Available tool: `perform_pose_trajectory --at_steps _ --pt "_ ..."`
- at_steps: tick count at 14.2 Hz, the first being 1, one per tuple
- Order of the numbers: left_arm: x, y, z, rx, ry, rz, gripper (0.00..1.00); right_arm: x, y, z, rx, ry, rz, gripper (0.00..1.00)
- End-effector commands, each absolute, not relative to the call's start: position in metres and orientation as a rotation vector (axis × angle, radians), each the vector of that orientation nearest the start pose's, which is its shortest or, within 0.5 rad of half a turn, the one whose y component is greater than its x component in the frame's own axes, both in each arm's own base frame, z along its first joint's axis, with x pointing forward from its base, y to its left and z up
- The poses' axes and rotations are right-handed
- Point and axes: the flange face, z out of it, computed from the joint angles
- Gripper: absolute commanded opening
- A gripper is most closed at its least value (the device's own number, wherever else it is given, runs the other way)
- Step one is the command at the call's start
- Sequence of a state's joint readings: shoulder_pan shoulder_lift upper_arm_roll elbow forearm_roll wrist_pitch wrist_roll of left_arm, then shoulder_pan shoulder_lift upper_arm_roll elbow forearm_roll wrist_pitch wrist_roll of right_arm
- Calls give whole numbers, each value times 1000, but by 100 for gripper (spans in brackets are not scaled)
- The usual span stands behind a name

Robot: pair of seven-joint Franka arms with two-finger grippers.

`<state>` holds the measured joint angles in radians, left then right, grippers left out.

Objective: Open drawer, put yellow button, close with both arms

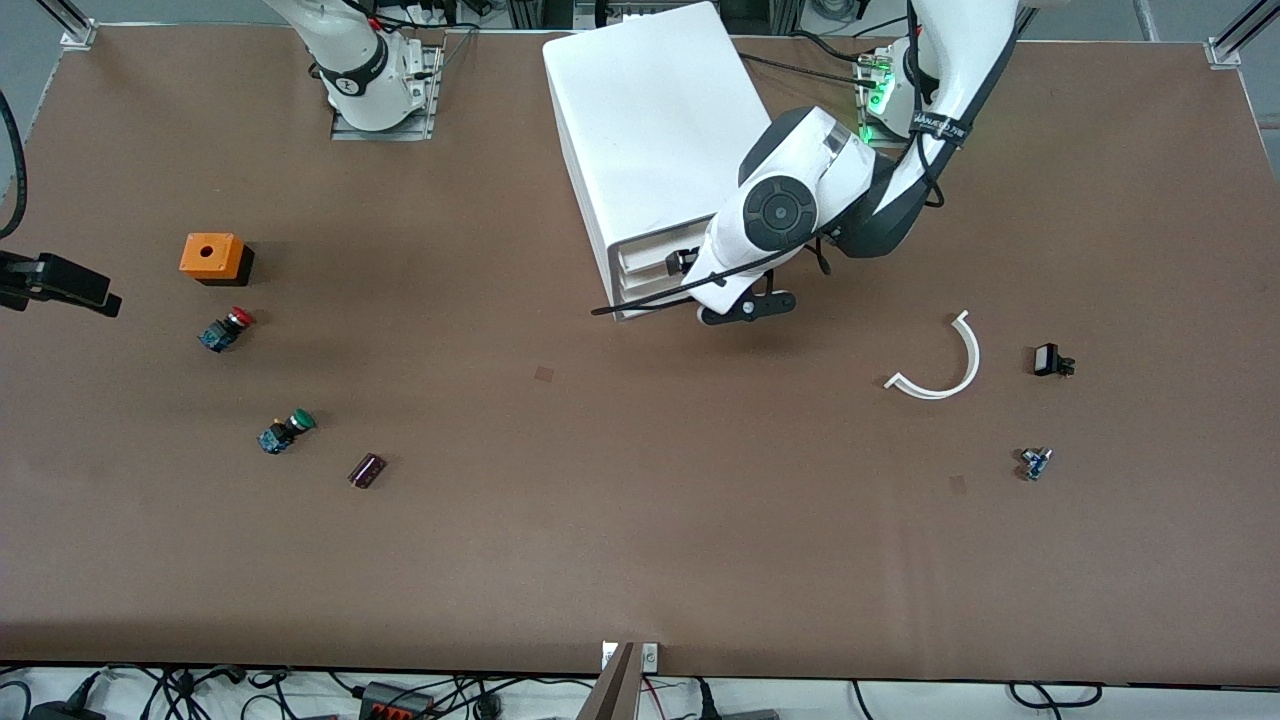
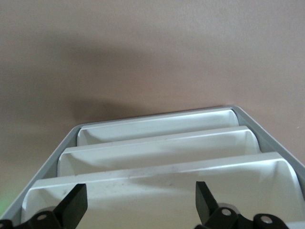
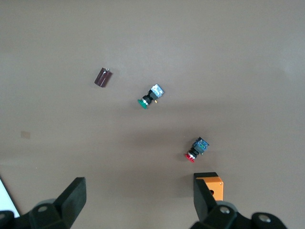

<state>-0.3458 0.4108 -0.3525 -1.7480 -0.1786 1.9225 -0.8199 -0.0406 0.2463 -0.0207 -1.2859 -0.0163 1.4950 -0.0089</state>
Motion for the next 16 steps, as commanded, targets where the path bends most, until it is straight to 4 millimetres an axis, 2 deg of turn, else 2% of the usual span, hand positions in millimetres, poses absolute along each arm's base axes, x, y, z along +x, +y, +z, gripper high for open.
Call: perform_pose_trajectory --at_steps 1,3,5,7,8,9,11,12,14,16 --pt "467 -400 349 -3136 -336 626 100 586 -37 602 -3155 55 4 100" --pt "463 -402 347 -3132 -326 631 100 563 -33 598 -3158 34 -40 100" --pt "464 -402 348 -3133 -326 629 100 553 -32 599 -3157 25 -28 100" --pt "473 -398 357 -3152 -328 594 100 551 -34 602 -3157 -4 -23 100" --pt "487 -392 366 -3172 -343 559 100 550 -35 605 -3159 -4 -25 100" --pt "505 -379 378 -3194 -389 526 100 549 -35 605 -3159 -2 -15 100" --pt "540 -339 397 -3224 -482 477 100 549 -37 606 -3160 3 -20 100" --pt "551 -322 406 -3219 -454 456 100 549 -36 606 -3159 3 -13 100" --pt "582 -275 430 -3191 -315 326 100 549 -36 604 -3147 38 0 100" --pt "601 -233 444 -3134 -192 250 100 549 -36 602 -3145 62 12 100"
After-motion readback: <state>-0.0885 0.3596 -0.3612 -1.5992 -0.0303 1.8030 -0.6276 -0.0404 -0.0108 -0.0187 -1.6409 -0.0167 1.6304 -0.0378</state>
